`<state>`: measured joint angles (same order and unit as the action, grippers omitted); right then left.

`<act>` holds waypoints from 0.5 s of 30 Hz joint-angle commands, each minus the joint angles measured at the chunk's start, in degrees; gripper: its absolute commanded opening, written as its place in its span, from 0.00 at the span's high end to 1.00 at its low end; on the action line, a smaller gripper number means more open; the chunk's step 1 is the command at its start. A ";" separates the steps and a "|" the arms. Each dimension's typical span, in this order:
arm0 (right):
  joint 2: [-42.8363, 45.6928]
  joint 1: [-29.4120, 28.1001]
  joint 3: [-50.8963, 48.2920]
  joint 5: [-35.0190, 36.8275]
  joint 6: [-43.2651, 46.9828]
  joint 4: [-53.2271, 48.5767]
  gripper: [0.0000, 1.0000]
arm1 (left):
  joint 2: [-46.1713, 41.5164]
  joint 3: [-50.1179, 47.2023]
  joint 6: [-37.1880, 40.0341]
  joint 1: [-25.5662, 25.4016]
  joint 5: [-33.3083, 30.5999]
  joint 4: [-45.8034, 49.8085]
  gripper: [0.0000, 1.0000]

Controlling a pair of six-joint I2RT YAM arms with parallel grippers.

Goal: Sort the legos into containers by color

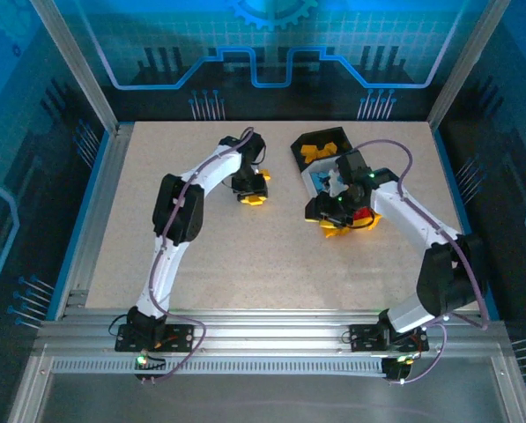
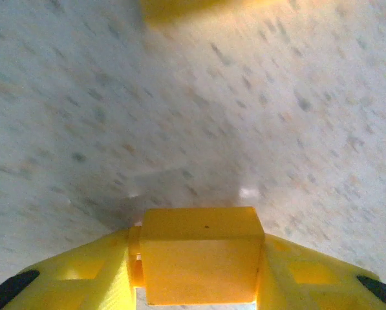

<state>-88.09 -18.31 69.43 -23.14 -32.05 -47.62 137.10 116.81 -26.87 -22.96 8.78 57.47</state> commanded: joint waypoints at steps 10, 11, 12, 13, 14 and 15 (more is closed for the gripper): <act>-4.71 0.23 8.14 -1.91 0.49 -1.69 0.50 | -12.27 -16.40 -24.00 1.63 21.81 -24.58 0.55; -3.55 0.50 7.79 -1.44 0.58 -2.20 0.50 | -12.14 -16.61 -26.34 1.65 22.88 -27.07 0.55; -1.91 1.04 6.97 -0.72 0.54 -2.52 0.50 | -11.85 -16.64 -28.98 1.58 23.95 -30.02 0.55; -0.11 1.76 5.53 -0.08 0.51 -2.55 0.50 | -11.41 -16.35 -31.40 1.53 24.67 -32.68 0.55; 1.85 2.42 4.06 0.39 0.22 -2.57 0.50 | -10.81 -15.88 -33.47 1.43 25.25 -34.62 0.55; 4.01 3.46 2.12 0.80 -0.27 -2.49 0.50 | -9.99 -14.87 -35.39 1.31 25.86 -36.56 0.55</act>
<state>-90.11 -17.06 74.11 -23.88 -32.34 -47.37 127.07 101.08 -52.66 -21.50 28.95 31.40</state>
